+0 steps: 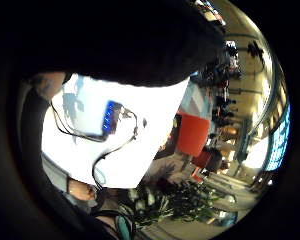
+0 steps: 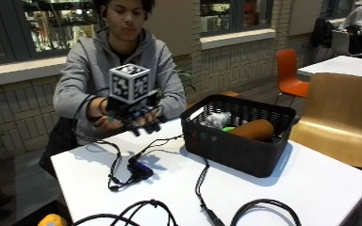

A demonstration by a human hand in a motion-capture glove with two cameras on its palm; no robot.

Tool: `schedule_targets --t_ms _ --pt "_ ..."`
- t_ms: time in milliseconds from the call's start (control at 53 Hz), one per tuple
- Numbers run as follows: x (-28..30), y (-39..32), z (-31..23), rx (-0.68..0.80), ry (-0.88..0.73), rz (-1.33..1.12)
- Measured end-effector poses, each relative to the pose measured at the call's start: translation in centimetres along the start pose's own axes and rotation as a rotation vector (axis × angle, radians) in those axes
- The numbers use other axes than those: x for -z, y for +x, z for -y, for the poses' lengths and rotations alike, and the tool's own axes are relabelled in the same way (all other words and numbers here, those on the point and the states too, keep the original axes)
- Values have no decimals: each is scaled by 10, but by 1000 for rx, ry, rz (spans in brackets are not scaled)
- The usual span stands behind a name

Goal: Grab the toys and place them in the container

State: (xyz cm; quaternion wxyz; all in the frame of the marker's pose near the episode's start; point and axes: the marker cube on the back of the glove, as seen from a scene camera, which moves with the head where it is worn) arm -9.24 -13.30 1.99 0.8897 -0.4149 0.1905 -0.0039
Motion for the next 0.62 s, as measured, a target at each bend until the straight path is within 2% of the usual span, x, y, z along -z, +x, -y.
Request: schedule_targets --t_ms 38,113,321,623 --pt "-10 9 -14 -101 -4 79" --pt "-33 42 -46 -188 -17 175" --pt "-98 95 -122 -227 53 176" --pt "-118 106 -147 -255 92 205"
